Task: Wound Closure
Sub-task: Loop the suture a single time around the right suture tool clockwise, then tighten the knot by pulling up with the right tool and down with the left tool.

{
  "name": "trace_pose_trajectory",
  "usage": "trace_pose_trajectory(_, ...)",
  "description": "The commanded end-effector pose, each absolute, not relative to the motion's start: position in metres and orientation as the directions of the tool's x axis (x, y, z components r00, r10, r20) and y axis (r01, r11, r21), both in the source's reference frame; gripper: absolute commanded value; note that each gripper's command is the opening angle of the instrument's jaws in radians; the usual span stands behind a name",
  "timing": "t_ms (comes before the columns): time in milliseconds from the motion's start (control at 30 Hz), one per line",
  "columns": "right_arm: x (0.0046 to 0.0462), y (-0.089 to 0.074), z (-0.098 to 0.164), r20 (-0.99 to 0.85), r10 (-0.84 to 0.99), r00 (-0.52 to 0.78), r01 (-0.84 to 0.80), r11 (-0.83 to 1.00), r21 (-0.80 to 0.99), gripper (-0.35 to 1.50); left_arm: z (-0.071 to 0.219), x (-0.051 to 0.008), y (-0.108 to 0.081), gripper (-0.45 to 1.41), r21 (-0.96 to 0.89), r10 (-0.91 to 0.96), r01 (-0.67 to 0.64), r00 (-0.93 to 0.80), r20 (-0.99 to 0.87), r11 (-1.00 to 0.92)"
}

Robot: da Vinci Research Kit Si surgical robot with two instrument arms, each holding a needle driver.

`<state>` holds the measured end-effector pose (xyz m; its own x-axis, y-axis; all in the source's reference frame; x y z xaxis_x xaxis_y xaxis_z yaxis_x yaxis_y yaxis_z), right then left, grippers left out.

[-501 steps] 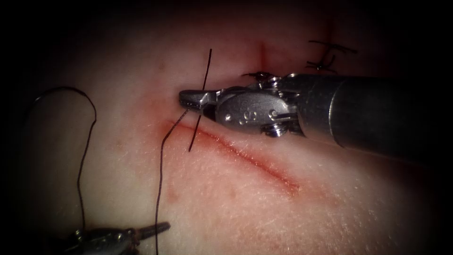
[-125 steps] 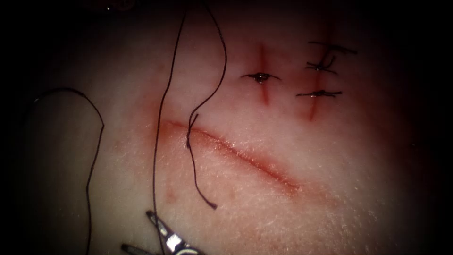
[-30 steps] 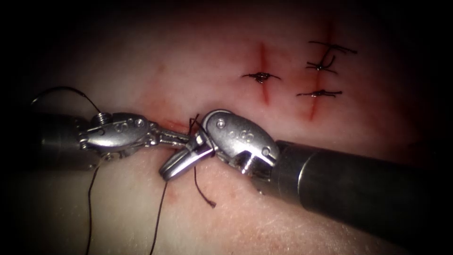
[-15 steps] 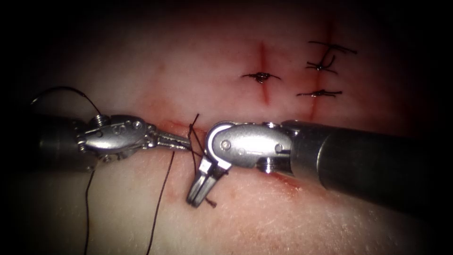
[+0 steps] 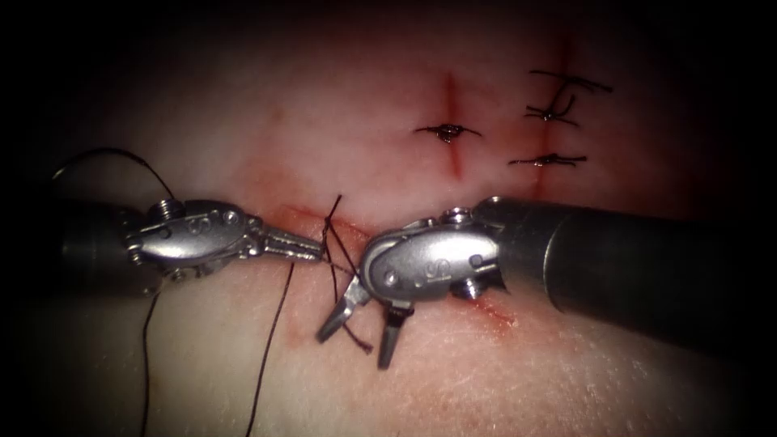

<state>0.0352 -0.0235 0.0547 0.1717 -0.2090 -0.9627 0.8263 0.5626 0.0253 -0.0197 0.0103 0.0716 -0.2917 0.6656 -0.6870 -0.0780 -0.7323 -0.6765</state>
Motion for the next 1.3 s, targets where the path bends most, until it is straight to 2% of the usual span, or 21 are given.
trace_pose_trajectory(33,0.0364,-0.023,0.055,-0.959,-0.225,0.174,0.832,0.555,0.020,0.96,0.072,-0.0202,0.010,-0.45,-0.676,0.665,-0.076,-0.293,-0.687,-0.733)
trace_pose_trajectory(167,0.0367,-0.024,0.056,-0.952,-0.253,0.172,0.838,0.545,0.007,0.90,0.072,-0.0200,0.010,-0.45,-0.680,0.668,-0.076,-0.293,-0.684,-0.730)
trace_pose_trajectory(200,0.0368,-0.024,0.056,-0.952,-0.254,0.173,0.838,0.546,0.007,0.76,0.072,-0.0200,0.010,-0.45,-0.679,0.668,-0.076,-0.293,-0.684,-0.730)
trace_pose_trajectory(267,0.0370,-0.024,0.056,-0.951,-0.256,0.170,0.838,0.546,0.003,0.29,0.072,-0.0200,0.010,-0.45,-0.679,0.667,-0.076,-0.293,-0.685,-0.730)
trace_pose_trajectory(300,0.0370,-0.024,0.056,-0.951,-0.256,0.171,0.839,0.544,0.005,-0.16,0.072,-0.0200,0.010,-0.45,-0.683,0.671,-0.078,-0.292,-0.681,-0.727)
trace_pose_trajectory(333,0.0371,-0.023,0.056,-0.950,-0.262,0.171,0.843,0.539,0.003,-0.35,0.072,-0.0200,0.010,-0.45,-0.683,0.671,-0.077,-0.292,-0.681,-0.727)
trace_pose_trajectory(767,0.0373,-0.022,0.055,-0.943,-0.271,0.194,0.834,0.551,0.013,-0.35,0.071,-0.0202,0.008,-0.45,-0.677,0.665,-0.078,-0.296,-0.685,-0.732)
trace_pose_trajectory(1133,0.0357,-0.015,0.054,-0.984,0.035,0.172,0.709,0.689,0.149,-0.35,0.072,-0.0191,0.003,-0.45,-0.677,0.665,-0.103,-0.341,-0.664,-0.729)
trace_pose_trajectory(1300,0.0357,-0.013,0.055,-0.982,0.076,0.175,0.663,0.728,0.175,-0.35,0.071,-0.0185,0.000,-0.45,-0.677,0.659,-0.097,-0.363,-0.659,-0.730)
